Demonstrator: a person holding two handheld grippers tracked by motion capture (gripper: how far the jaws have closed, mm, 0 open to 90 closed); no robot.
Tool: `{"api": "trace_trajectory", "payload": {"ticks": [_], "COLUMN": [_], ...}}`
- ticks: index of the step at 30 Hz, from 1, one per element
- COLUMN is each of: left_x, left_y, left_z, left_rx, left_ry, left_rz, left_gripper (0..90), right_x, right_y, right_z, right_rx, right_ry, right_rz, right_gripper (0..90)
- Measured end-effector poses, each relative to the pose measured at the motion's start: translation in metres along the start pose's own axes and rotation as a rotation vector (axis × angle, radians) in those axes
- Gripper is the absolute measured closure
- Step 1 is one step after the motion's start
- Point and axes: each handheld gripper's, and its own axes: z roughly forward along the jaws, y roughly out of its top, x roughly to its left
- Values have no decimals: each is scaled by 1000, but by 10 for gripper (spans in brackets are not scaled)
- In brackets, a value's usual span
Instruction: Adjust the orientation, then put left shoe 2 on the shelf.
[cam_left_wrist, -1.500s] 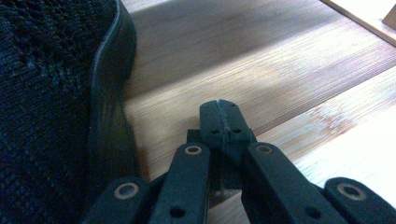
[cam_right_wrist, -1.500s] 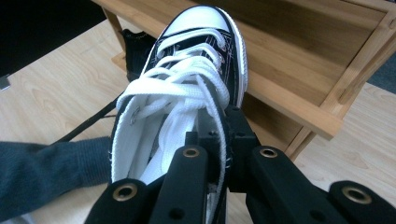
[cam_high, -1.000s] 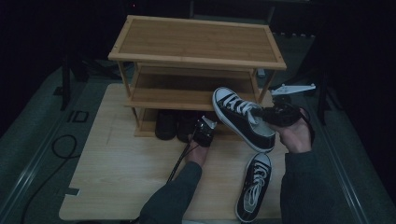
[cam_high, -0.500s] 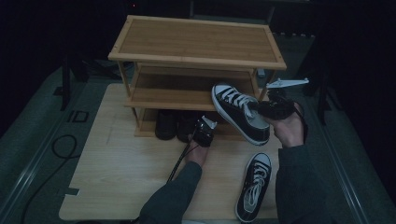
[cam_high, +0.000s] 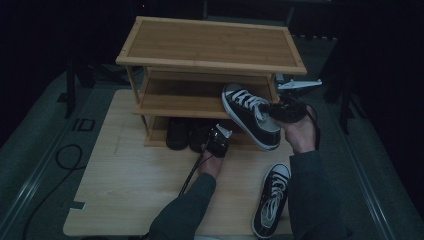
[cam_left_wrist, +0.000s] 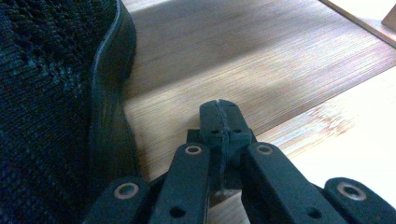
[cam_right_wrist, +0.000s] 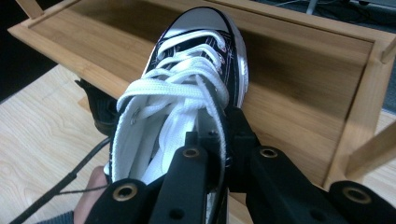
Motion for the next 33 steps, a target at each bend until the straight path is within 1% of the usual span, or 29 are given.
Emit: {"api": "trace_trajectory", "payload": {"ticks": [3, 6, 7, 13, 17, 21, 23, 26, 29, 31, 33], "left_x": [0, 0, 0, 0, 0, 0, 0, 0, 0, 0, 0], "left_y": [0, 0, 0, 0, 0, 0, 0, 0, 0, 0, 0], "left_z": [0, -1, -1, -1, -1, -1, -1, -1, -1, -1, -1], "left_rx": [1, 1, 1, 1, 1, 1, 1, 1, 1, 1, -1], "left_ry": [-1, 7, 9, 8, 9, 11, 10, 10, 10, 10, 13], "left_rz": [0, -6, -3, -3, -3, -2, -2, -3, -3, -4, -4], "left_gripper": [900, 900, 900, 900, 900, 900, 900, 900, 900, 900, 900], "right_x": [1, 5, 6, 10, 13, 15, 15, 19, 20, 21, 19], "right_y": [1, 6, 8, 13, 17, 16, 16, 15, 14, 14, 14], "right_z": [2, 8, 10, 19, 26, 29, 29, 36, 38, 39, 42], "right_rx": [-4, -7, -8, -16, -26, -50, -47, -37, -45, -42, -35], "right_ry": [1, -3, -1, -8, -14, -20, -19, -19, -12, -13, -5], "right_rz": [3, 4, 5, 14, 31, 45, 47, 48, 63, 69, 96], "right_gripper": [880, 880, 880, 880, 880, 879, 879, 879, 878, 878, 875]}}
